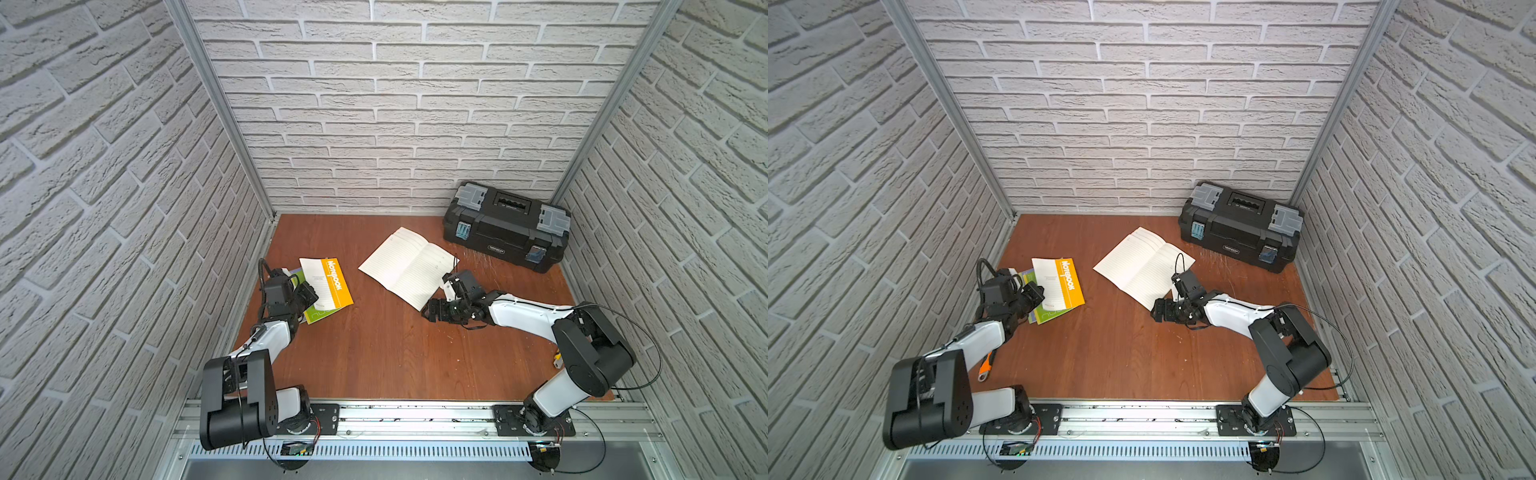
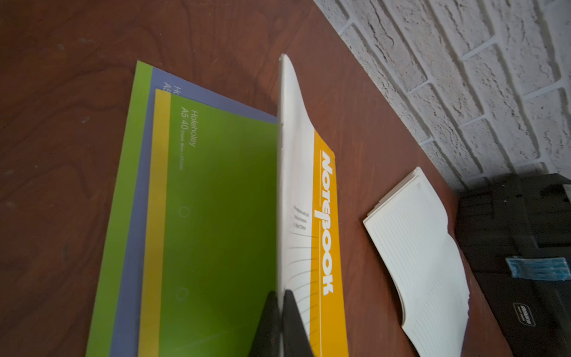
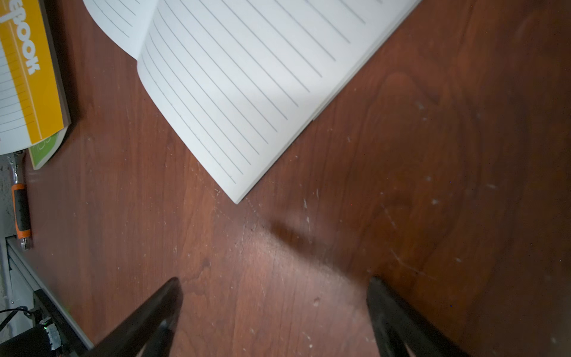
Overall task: Close the notebook
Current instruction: Place the notebook at the notebook.
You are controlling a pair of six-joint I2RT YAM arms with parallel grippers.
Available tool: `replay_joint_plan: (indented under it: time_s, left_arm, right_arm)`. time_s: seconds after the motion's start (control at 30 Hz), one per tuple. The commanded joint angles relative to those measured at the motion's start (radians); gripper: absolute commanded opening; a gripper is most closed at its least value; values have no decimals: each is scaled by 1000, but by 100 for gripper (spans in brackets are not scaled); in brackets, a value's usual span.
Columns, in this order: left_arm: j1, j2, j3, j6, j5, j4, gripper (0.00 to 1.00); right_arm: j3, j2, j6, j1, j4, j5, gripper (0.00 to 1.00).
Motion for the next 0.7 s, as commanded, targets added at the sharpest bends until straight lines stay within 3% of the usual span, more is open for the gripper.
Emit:
replay_joint_plan:
  time_s: [0.0, 0.13, 0.3, 0.5, 0.67]
  left_arm:
    - [12, 21, 32, 41, -84, -13, 37]
    - [12, -1, 76, 65, -214, -180, 52]
    - [-19, -102, 106, 102, -365, -321, 62]
    - [-94, -196, 135, 97, -352, -349, 62]
    - [-153, -198, 198, 75, -156, -284, 59]
  right_arm:
    - [0, 5, -10, 4, 15, -22, 93]
    - [32, -43, -32, 4, -61, 15, 93]
    - [107, -101, -48, 6, -120, 47, 93]
    - [294, 16, -44, 6, -65, -15, 93]
    - [403, 162, -27, 10, -3, -40, 93]
